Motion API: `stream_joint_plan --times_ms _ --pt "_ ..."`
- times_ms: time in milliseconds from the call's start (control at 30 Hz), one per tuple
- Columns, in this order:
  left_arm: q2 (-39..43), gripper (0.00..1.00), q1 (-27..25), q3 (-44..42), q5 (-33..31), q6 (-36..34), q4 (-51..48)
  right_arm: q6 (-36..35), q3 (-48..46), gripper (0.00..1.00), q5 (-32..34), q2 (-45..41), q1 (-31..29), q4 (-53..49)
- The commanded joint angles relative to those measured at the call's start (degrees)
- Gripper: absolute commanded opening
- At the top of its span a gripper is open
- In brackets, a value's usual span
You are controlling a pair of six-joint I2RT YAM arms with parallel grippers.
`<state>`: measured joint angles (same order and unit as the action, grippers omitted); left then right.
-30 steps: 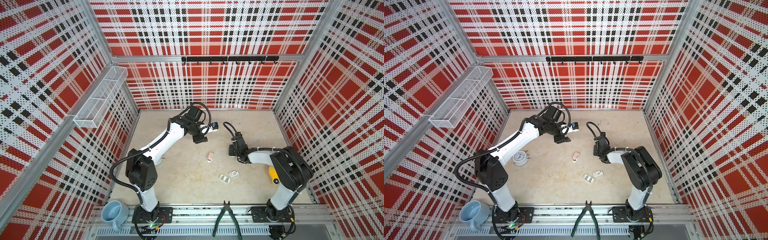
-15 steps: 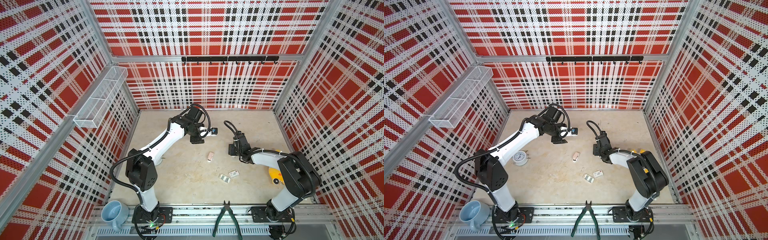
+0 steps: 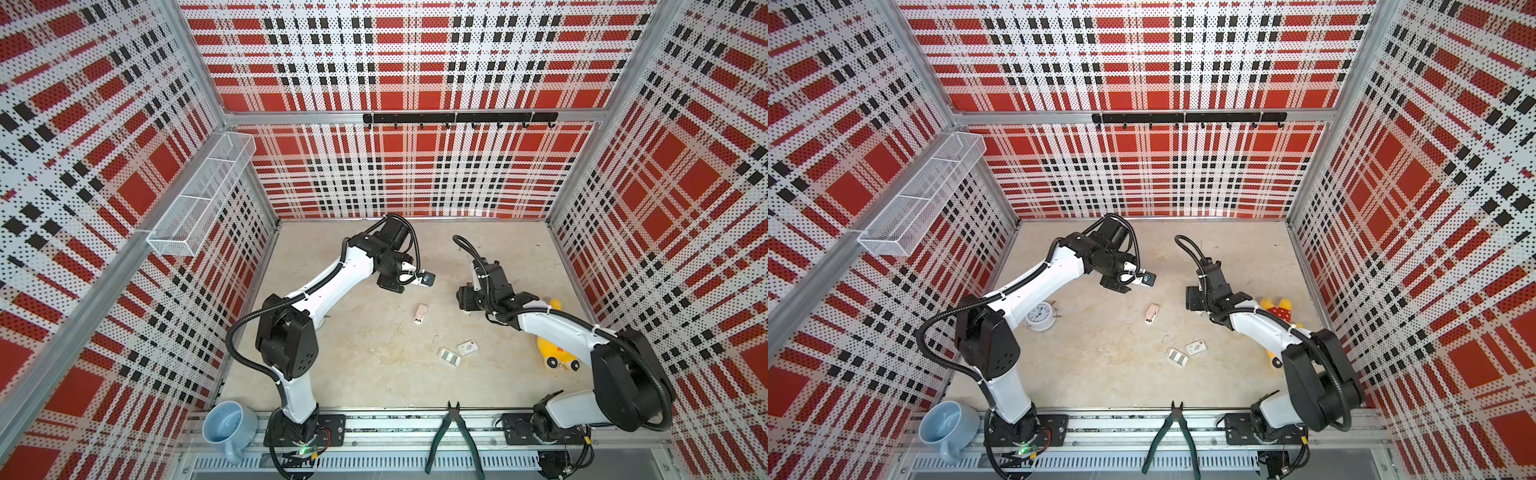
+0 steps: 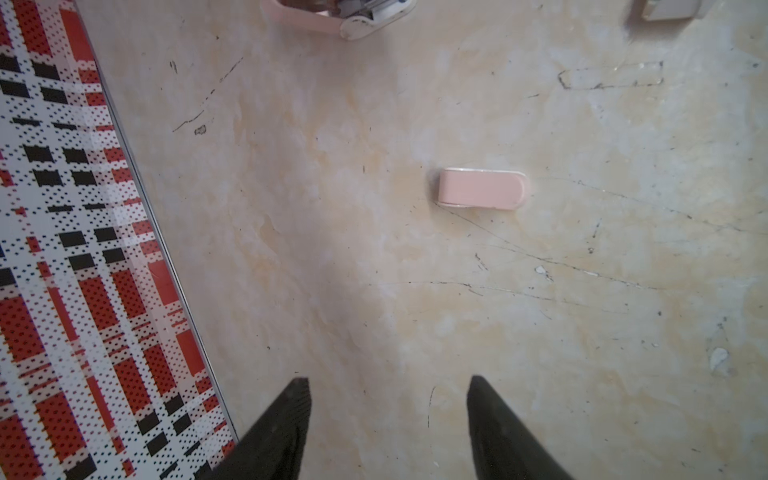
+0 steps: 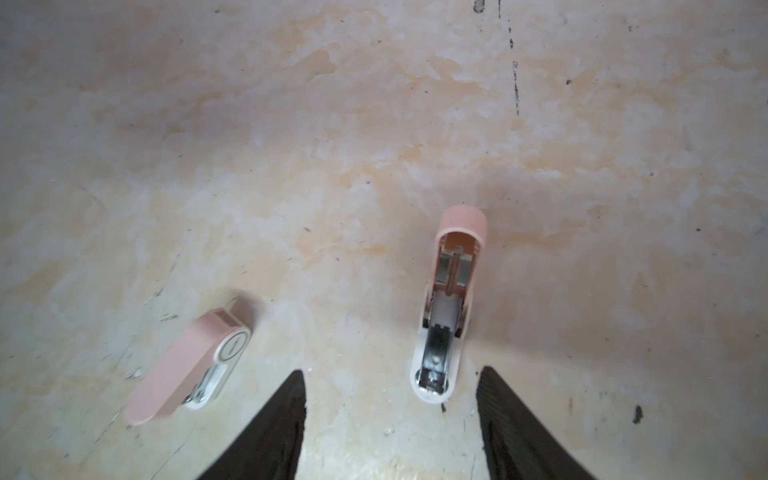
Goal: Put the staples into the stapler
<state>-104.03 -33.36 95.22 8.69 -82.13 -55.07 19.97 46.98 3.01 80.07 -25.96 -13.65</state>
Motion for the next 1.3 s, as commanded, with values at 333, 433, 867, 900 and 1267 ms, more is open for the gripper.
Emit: stream_joint_plan --times_ms 333,433,867,900,1267 --pt "1.06 0.63 -5.19 -9.7 -5.12 -29.22 0.44 3.87 -3.12 0.68 -15.8 -21.02 10.13 -6.65" --pt "0.19 0.63 -5.52 -8.06 -4.61 -32.12 0.41 3.45 -3.56 0.69 -16.71 -23.99 11.92 -7.39" --pt "-1.71 0.63 -6.35 -8.83 -1.09 -57.26 1.47 2.76 -6.13 0.7 -20.88 -25.67 14.69 -3.37" --pt "-2.16 0.63 -6.21 -8.66 -1.06 -59.08 1.3 2.85 -6.63 0.7 -21.19 -25.66 14.96 -2.72" --pt "-9.89 0.63 -4.51 -2.15 3.83 -69.13 1.29 5.0 -10.83 0.7 -26.32 -25.67 18.4 1.56"
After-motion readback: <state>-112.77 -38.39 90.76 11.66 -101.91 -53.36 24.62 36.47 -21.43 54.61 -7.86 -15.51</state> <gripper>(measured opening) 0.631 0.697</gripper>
